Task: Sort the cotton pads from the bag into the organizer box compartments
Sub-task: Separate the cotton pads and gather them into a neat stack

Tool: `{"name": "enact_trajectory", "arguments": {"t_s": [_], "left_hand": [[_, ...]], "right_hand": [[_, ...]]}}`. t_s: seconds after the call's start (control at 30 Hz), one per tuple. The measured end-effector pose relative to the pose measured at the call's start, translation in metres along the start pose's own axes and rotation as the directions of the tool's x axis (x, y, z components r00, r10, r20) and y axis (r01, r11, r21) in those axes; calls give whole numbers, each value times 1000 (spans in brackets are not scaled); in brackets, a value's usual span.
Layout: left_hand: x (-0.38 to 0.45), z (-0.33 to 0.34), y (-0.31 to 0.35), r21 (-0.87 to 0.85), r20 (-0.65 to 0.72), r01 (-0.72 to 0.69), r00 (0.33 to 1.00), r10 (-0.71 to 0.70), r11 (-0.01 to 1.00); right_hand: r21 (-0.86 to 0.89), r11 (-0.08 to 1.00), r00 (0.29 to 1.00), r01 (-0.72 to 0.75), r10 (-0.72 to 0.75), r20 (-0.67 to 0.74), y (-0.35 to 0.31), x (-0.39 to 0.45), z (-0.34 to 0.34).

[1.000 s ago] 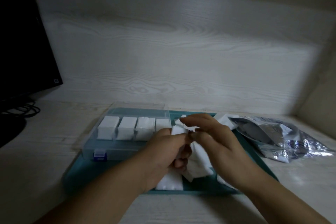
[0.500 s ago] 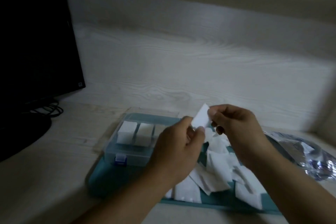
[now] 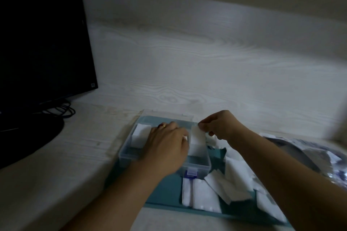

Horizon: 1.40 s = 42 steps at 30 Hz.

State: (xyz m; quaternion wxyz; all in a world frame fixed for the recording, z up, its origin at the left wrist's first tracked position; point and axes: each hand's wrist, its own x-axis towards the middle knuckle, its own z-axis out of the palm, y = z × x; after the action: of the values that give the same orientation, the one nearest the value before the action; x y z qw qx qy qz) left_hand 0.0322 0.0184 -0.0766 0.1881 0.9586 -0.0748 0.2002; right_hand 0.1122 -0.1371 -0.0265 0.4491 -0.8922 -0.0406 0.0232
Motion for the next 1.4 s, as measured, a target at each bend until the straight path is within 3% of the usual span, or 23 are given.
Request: {"name": "enact_trajectory", "arguments": {"t_s": [0.37, 0.57, 0.67, 0.9, 0.97, 1.1, 1.2, 1.4], "left_hand": [[1, 3, -2, 45, 75, 6, 997, -9, 999], [2, 4, -1, 54, 102, -9, 995, 3, 998], [1, 5, -4, 40, 137, -26, 990, 20, 999], [0, 5, -4, 44, 143, -60, 988, 53, 997], [-1, 3, -2, 82, 142, -111, 985, 99, 990], [-5, 1, 5, 127, 228, -172, 964, 140, 977], [-6, 4, 7, 107, 275, -175, 951, 140, 979], [-6, 2, 9, 117, 116, -234, 968, 221, 965]], "right_hand": [[-70, 991, 987, 117, -124, -106, 20, 7, 21], [-191, 973, 981, 133, -156, -112, 27, 8, 30], [-221, 961, 960, 167, -210, -186, 32, 5, 30], [30, 941, 862, 337, -295, -413, 29, -13, -6], [4, 943, 882, 333, -310, -354, 36, -25, -23], [-263, 931, 953, 253, -286, -97, 63, -57, -53], [-385, 900, 972, 203, -232, -31, 83, -72, -63], [-544, 791, 959, 280, -210, 189, 83, -88, -68]]}}
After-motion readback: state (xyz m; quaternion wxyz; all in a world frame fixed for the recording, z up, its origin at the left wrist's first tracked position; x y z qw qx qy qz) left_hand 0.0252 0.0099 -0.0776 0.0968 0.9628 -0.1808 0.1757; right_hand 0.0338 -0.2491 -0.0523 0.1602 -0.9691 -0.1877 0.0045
